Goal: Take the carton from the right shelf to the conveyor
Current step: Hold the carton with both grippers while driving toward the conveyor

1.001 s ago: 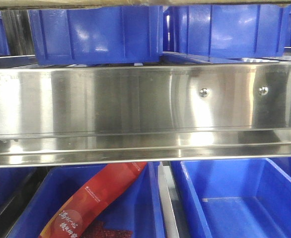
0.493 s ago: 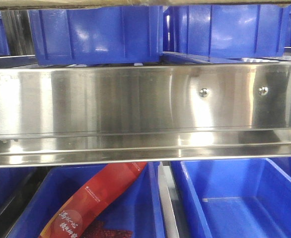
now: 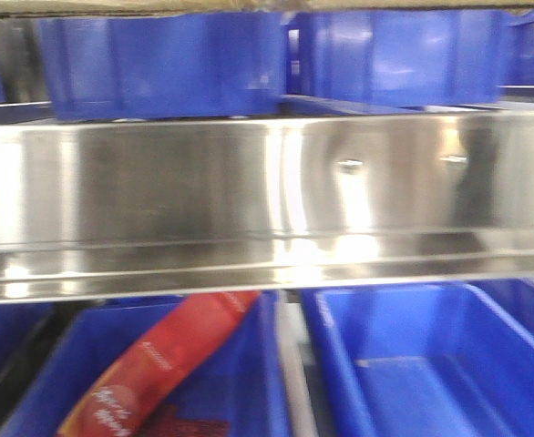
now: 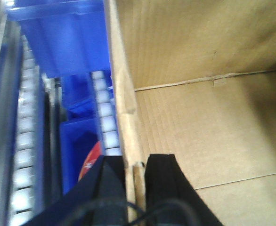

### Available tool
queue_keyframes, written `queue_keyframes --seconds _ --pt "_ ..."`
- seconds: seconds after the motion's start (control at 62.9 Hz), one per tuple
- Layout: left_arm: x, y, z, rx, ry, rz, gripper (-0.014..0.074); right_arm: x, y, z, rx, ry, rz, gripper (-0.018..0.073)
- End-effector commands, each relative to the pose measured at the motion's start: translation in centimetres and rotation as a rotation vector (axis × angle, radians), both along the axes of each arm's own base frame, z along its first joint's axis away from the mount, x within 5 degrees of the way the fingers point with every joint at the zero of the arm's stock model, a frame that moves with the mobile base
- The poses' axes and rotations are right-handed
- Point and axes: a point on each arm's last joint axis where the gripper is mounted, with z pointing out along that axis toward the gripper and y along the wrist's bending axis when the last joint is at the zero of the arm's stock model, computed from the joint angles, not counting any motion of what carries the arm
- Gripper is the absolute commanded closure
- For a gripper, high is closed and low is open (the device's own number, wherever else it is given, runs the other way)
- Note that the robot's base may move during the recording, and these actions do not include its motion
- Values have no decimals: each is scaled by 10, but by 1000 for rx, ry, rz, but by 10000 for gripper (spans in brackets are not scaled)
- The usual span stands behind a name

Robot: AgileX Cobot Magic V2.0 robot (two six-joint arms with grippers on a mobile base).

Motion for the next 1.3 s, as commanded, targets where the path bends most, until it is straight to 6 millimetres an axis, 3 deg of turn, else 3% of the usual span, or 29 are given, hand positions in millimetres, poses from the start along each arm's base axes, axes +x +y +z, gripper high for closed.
queue_keyframes --seconds 0.0,1.287 --pt "-2 -5 5 -35 -46 -38 613 -2 1 6 26 -49 25 627" --pt "2 -5 4 -9 -50 -22 613 -2 1 6 31 -49 27 627"
